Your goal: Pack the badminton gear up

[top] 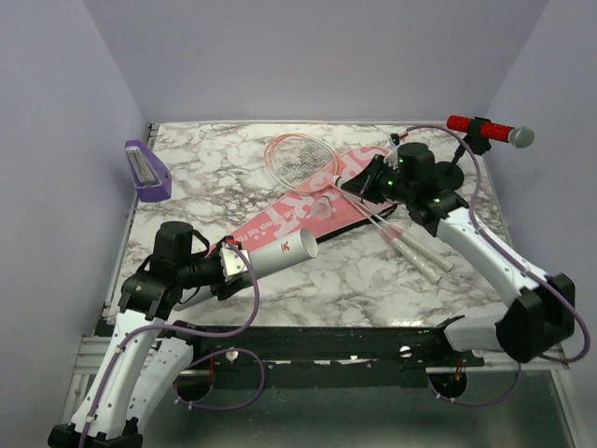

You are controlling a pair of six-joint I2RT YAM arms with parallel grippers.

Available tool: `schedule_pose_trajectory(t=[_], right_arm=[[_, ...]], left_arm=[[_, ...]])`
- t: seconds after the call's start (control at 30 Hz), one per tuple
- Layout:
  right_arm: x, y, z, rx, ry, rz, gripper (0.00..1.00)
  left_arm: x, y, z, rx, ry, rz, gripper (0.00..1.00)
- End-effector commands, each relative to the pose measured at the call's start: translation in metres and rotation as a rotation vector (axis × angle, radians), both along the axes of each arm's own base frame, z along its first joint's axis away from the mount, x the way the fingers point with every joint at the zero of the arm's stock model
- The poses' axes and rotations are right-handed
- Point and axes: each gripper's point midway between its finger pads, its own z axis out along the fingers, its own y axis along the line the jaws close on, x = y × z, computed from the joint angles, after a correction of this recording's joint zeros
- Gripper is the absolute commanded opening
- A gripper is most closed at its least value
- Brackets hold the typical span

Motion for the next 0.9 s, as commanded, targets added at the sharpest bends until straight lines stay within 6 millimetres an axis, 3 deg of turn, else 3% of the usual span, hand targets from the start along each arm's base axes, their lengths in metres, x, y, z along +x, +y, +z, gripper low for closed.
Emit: schedule_pose_trajectory(t=[0.0, 0.17, 0.33, 0.57, 0.87], right_arm=[[-0.082, 0.014, 0.058, 0.072, -0.128, 0.361, 0.10], [-0.150, 0.010, 0.099, 0.148, -0.191, 0.560, 0.13], [-0.187, 0.007, 0.119, 0.187, -0.246, 0.681, 0.13], [-0.201, 0.007, 0.109, 0.156, -0.219, 0.763, 0.13], [-0.204, 0.018, 0.113, 0.132, -0.220, 0.805, 0.13]], left_arm=[[-0.007, -0.005, 0.005, -0.011, -0.056, -0.086, 0.41], [0.003, -0.013, 0.010, -0.061, -0.107, -0.096, 0.37], [0.006, -0.020, 0.030, -0.116, -0.194, -0.123, 0.37], [0.017, -0.021, 0.036, -0.090, -0.165, -0.124, 0.40], [0.033, -0.020, 0.033, -0.052, -0.170, -0.090, 0.40]])
